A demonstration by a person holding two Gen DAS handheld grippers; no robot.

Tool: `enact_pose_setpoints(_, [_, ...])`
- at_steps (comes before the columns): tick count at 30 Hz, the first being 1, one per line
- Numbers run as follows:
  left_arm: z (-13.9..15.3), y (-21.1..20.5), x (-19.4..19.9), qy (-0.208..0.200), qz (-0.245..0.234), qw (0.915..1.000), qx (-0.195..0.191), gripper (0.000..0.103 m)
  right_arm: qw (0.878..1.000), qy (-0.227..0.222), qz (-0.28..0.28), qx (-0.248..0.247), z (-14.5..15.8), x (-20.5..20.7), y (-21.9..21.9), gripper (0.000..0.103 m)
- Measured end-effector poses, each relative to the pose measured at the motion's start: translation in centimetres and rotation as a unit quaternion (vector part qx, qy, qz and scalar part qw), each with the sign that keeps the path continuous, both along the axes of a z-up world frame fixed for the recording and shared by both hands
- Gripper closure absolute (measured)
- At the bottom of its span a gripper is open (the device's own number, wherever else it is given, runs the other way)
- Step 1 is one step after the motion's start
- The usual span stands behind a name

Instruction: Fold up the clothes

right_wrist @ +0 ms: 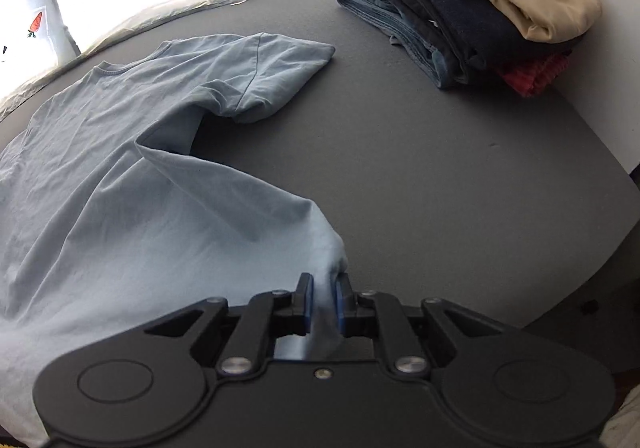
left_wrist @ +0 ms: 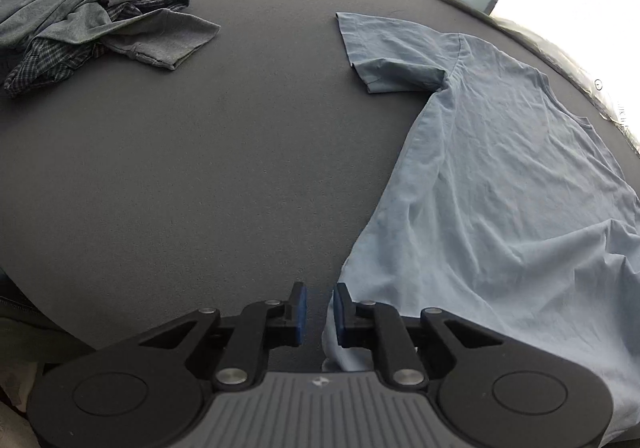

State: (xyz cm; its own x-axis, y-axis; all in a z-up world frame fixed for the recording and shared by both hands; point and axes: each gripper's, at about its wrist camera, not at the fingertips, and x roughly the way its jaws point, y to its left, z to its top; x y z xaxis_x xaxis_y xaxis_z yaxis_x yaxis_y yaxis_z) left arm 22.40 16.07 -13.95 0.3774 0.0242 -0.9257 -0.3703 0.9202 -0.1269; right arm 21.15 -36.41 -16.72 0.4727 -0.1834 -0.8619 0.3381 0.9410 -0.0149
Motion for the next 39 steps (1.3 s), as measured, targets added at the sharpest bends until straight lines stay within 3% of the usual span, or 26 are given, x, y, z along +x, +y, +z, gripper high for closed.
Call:
enact_pose_setpoints(3, [0.4, 0.6, 0.2, -0.016, 0.006, 0.9998, -0.012, 0.079, 1.000, 0.002, -0.002, -0.026, -0.2, 0.2, 0.5, 0.084])
enact_pose_setpoints(5, [1.1, 0.8, 0.8, -0.033, 0.009, 0.9993, -0.014, 0.072, 0.999, -0.017, 0.001, -0.037, 0.4, 0.5, 0.7, 0.073])
enact_pose_setpoints(8, [2.1, 0.3, 2.7, -0.051, -0.002, 0.9986, 0.011, 0.070, 0.998, -0.045, 0.004, -0.040, 1.6, 1.8, 0.5, 0.068])
enact_pose_setpoints(10, [2.7, -0.2, 4.0, -0.060, -0.010, 0.9978, 0.025, 0.061, 0.998, -0.057, 0.007, -0.039, 2.0, 2.8, 0.4, 0.065])
enact_pose_setpoints(19, [3.8, -3.5, 10.0, -0.097, -0.052, 0.9937, 0.020, 0.044, 0.993, -0.102, 0.044, -0.030, 3.0, 8.8, 1.9, 0.053])
enact_pose_setpoints(27, [3.4, -5.5, 18.4, -0.089, -0.077, 0.9923, 0.040, 0.033, 0.987, -0.116, 0.097, -0.044, 2.7, 17.3, 2.8, 0.038])
enact_pose_setpoints(33, [2.4, -7.1, 27.3, -0.065, -0.098, 0.9916, 0.052, 0.026, 0.989, -0.100, 0.109, -0.026, 0.8, 26.0, 2.4, 0.029])
enact_pose_setpoints(35, [1.8, -8.3, 30.3, -0.062, -0.116, 0.9886, 0.073, 0.019, 0.989, -0.090, 0.114, -0.023, 0.2, 28.8, 2.5, 0.028])
enact_pose_setpoints(39, [0.3, -11.1, 35.0, -0.072, -0.187, 0.9721, 0.122, 0.018, 0.982, -0.092, 0.161, -0.042, -1.2, 33.6, 2.9, 0.027])
